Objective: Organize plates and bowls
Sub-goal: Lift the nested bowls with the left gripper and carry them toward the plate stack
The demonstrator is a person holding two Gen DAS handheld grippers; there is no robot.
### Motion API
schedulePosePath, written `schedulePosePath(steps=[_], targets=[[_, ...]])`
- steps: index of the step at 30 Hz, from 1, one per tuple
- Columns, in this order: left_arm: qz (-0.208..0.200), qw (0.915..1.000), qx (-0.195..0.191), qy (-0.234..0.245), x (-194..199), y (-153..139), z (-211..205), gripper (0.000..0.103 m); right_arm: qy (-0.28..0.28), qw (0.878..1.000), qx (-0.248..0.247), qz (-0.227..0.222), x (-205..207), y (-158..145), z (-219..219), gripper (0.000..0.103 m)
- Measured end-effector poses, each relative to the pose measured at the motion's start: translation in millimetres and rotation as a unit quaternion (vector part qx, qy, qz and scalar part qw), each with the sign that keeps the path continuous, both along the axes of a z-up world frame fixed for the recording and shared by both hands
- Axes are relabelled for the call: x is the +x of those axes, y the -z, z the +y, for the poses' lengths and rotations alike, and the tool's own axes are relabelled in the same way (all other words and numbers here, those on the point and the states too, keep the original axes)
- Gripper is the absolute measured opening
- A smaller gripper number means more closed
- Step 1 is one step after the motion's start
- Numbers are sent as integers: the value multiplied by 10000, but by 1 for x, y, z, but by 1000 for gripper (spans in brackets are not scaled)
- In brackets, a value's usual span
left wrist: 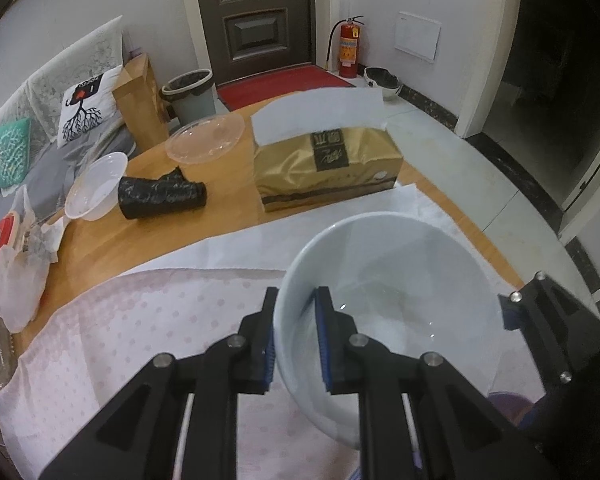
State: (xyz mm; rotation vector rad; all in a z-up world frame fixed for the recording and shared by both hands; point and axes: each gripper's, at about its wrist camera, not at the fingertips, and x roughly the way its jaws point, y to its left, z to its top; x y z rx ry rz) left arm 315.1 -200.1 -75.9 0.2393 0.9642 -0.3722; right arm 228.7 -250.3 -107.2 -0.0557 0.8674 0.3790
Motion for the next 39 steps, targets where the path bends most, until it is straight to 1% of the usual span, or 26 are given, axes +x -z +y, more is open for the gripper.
schedulePosePath(steps=[5, 13, 15, 16, 18, 26, 29, 31, 36, 39], targets=[[82, 9999, -73, -32, 2, 6, 6, 14, -62, 10000, -60, 10, -1, 1, 2, 93], [134, 9999, -40, -88, 2, 14, 9, 14, -66, 9999, -81, 10, -2, 2, 2, 93], [192, 9998, -54, -74, 2, 17, 10, 14, -5, 10000, -74, 0, -2, 2, 2, 93], [222, 9997, -67, -65, 2, 19, 10, 14, 46, 10000, -56, 14, -1, 2, 1, 95], [167, 9998, -8, -54, 0, 20, 9, 14, 45, 10000, 62, 60, -1, 4, -2, 96], [184, 9997, 3, -128, 0, 20, 12, 16, 16, 10000, -22, 26, -3, 5, -3, 97], [233, 9995, -111, -198, 2, 20, 17, 17, 23, 10000, -14, 22, -3, 5, -3, 98], [294, 9991, -199, -218, 4, 20, 20, 17, 25, 10000, 12, 89, -2, 6, -3, 102], [567, 9965, -578, -227, 11, 26, 24, 17, -4, 9998, 18, 212, -2, 14, -3, 102], [630, 9959, -604, -229, 14, 32, 23, 17, -44, 9992, 80, 400, 2, 23, -2, 102]])
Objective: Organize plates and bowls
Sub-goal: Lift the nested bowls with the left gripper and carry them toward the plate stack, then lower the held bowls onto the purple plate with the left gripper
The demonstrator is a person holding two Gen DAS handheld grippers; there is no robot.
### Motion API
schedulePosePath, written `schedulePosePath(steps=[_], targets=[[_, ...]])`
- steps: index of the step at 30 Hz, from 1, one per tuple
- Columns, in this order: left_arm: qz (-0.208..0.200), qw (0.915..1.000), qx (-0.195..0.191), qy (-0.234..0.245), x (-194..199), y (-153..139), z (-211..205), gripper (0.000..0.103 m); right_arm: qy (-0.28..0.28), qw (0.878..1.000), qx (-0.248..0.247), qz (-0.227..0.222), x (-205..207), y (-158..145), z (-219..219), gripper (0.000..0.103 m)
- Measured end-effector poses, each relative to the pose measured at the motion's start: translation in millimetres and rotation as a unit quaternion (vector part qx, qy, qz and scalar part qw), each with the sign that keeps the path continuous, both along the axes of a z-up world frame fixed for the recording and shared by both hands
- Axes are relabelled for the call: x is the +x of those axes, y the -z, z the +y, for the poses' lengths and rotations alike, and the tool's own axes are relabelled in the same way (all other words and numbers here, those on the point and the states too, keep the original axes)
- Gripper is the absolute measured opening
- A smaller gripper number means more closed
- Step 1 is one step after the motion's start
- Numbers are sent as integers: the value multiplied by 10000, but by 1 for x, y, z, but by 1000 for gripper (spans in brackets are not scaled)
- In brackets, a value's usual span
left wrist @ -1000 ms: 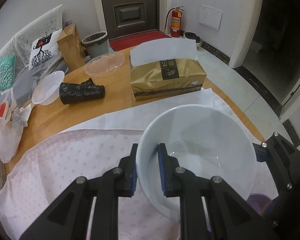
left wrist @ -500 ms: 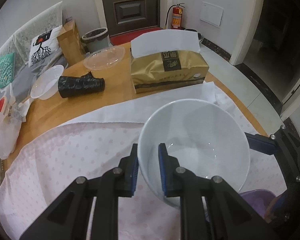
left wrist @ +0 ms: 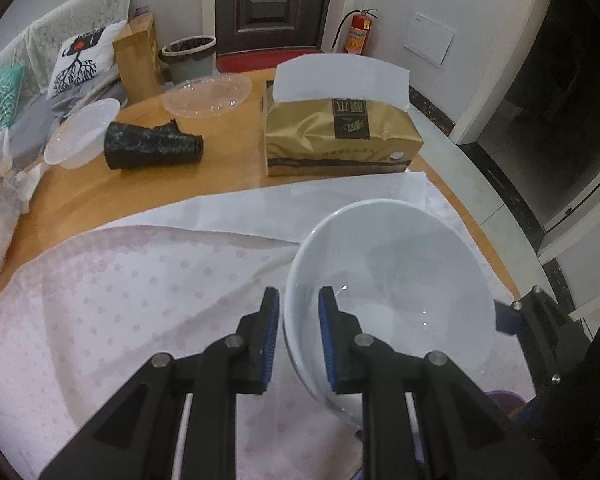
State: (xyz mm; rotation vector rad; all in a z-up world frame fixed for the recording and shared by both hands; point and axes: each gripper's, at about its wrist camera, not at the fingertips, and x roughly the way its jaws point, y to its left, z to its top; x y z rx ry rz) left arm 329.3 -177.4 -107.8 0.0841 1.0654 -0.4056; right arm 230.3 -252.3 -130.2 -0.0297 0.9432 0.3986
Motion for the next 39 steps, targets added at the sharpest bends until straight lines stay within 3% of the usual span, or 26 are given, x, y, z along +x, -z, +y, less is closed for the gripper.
schedulePosePath(steps=[10, 20, 39], targets=[[72, 9998, -127, 106, 5, 13, -1, 18, -150, 9991, -121, 369, 13, 22, 4, 102], [101, 9993, -319, 178, 8, 18, 1, 21, 132, 9959, -184, 877, 34, 46, 14, 102], [297, 9980, -474, 311, 12, 22, 5, 24, 461, 9973, 26, 563, 34, 43, 17, 101]])
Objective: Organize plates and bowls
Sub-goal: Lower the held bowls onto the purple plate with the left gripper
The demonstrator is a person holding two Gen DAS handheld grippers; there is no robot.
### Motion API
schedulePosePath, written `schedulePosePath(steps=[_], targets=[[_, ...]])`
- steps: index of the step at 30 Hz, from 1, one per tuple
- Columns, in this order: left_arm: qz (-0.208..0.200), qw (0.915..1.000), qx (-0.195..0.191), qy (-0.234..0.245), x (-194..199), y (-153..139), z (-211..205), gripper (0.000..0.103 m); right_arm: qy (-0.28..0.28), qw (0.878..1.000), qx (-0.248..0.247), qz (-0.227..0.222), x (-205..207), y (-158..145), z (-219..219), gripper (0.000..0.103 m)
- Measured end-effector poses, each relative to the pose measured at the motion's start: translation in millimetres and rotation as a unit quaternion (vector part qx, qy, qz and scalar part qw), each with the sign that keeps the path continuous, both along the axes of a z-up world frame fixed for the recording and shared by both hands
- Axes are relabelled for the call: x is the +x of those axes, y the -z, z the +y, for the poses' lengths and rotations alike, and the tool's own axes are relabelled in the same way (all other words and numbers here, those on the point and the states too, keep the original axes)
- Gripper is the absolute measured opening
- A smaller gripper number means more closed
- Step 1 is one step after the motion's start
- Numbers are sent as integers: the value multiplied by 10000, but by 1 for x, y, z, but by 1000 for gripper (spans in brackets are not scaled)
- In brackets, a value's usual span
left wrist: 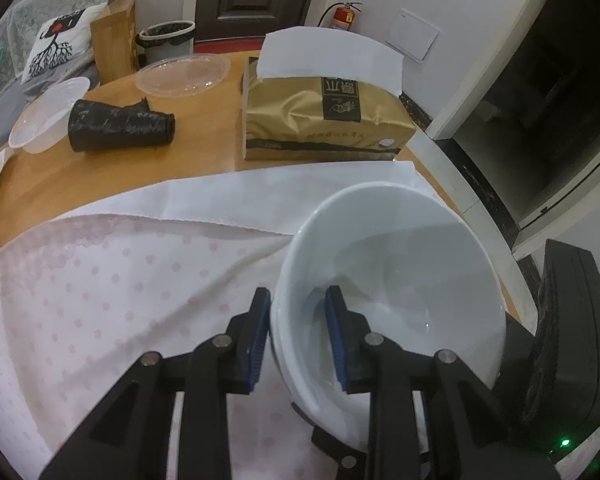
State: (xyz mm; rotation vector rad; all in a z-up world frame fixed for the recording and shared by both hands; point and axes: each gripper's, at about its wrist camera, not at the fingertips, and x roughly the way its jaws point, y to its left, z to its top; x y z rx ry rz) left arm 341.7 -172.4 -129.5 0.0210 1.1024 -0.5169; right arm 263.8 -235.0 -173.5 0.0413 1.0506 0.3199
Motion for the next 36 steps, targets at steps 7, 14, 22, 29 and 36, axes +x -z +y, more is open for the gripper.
schedulePosePath(steps=[7, 14, 22, 29, 36], targets=[[-49, 10000, 27, 80, -5, 0, -1, 24, 22, 9997, -180, -179, -8, -2, 2, 100], [-127, 9997, 145, 153, -12, -6, -5, 24, 40, 9988, -258, -413, -18, -9, 0, 100], [-202, 9992, 299, 169, -19, -14, -4, 24, 5, 9988, -208, -439, -21, -14, 0, 100], [-121, 9995, 284, 91, -19, -7, 5, 23, -158, 9986, -320, -387, -20, -11, 7, 101], [-20, 10000, 47, 56, -10, 1, 11, 27, -275, 9987, -336, -282, -15, -6, 8, 102]])
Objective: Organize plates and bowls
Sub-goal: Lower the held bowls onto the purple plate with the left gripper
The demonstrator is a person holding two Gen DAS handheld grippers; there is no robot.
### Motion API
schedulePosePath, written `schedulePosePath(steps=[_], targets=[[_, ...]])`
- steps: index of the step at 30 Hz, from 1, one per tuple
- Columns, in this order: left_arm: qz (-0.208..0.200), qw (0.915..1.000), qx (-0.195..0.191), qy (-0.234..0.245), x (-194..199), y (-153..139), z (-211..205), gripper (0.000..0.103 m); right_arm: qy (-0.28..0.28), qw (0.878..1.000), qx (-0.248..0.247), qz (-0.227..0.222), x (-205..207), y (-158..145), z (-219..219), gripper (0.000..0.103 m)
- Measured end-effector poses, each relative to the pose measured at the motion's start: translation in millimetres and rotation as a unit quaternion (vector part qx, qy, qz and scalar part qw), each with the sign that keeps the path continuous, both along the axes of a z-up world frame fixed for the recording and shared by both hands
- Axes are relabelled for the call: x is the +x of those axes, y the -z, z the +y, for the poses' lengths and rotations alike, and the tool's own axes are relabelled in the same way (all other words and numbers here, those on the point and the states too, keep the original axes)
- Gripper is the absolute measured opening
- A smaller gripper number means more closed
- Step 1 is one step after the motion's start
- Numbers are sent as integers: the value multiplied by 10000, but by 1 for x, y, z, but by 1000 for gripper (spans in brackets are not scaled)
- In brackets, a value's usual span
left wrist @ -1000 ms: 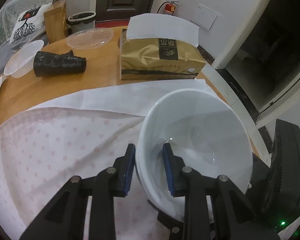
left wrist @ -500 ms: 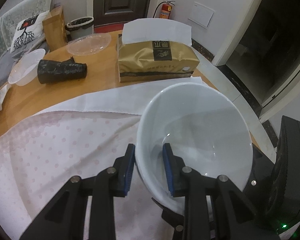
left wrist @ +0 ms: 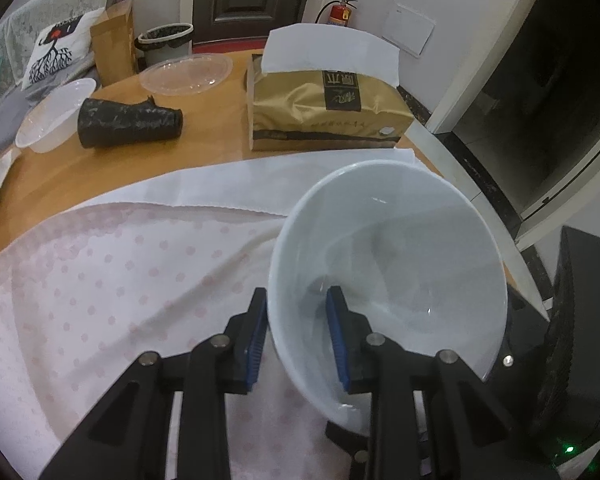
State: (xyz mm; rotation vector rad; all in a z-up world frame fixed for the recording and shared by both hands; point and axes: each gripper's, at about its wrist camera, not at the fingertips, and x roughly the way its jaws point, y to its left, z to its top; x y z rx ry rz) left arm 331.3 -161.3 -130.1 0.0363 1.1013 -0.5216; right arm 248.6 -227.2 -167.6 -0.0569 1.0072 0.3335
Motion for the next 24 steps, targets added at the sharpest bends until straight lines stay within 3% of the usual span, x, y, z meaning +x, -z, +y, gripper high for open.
schedulePosePath(steps=[7, 24], targets=[[85, 9998, -153, 11, 8, 2, -2, 31, -28, 9982, 422, 414, 15, 7, -4, 102], [-205, 9997, -90, 83, -13, -20, -6, 31, 150, 9994, 290, -88, -4, -14, -6, 100]])
